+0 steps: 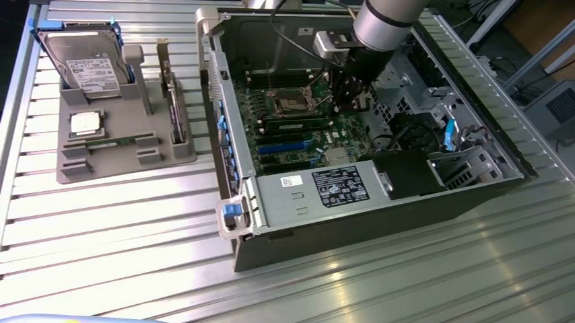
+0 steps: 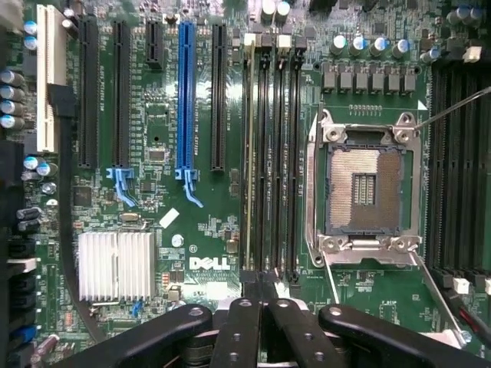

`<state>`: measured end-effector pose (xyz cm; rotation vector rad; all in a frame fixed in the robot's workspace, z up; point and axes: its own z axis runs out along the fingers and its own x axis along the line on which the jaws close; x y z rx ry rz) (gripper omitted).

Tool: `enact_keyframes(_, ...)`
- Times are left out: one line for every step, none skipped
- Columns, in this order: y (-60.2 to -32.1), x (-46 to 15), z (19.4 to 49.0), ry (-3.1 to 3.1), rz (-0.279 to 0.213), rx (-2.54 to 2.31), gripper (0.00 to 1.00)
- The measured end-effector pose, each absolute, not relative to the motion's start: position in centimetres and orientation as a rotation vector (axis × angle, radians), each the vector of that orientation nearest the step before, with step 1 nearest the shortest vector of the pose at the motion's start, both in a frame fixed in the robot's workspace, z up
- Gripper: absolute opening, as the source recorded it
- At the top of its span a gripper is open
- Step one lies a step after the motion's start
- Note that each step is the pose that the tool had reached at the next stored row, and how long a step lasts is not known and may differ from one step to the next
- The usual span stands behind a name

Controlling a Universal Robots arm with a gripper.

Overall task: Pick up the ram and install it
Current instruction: 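Press down the ram until it locks into place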

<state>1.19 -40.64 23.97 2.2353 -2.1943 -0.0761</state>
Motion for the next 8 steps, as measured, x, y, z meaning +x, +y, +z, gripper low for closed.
enact_keyframes(-40.6, 0.6, 24.0, -2.195, -0.076, 2.236, 0.1)
enact_keyframes(-40.6, -0.6, 24.0, -2.195, -0.075, 2.236, 0.1)
enact_keyframes(-40.6, -1.3, 24.0, -2.195, -0.075, 2.236, 0.1)
enact_keyframes(-40.6, -1.9, 23.9, -2.195, -0.075, 2.236, 0.1)
enact_keyframes(-40.6, -2.7, 23.9, -2.196, -0.075, 2.237, 0.1)
enact_keyframes(-40.6, -3.4, 23.9, -2.196, -0.074, 2.237, 0.1)
enact_keyframes(-40.6, -4.4, 23.8, -2.196, -0.074, 2.237, 0.1)
enact_keyframes(-40.7, -5.5, 23.8, -2.196, -0.074, 2.237, 0.1)
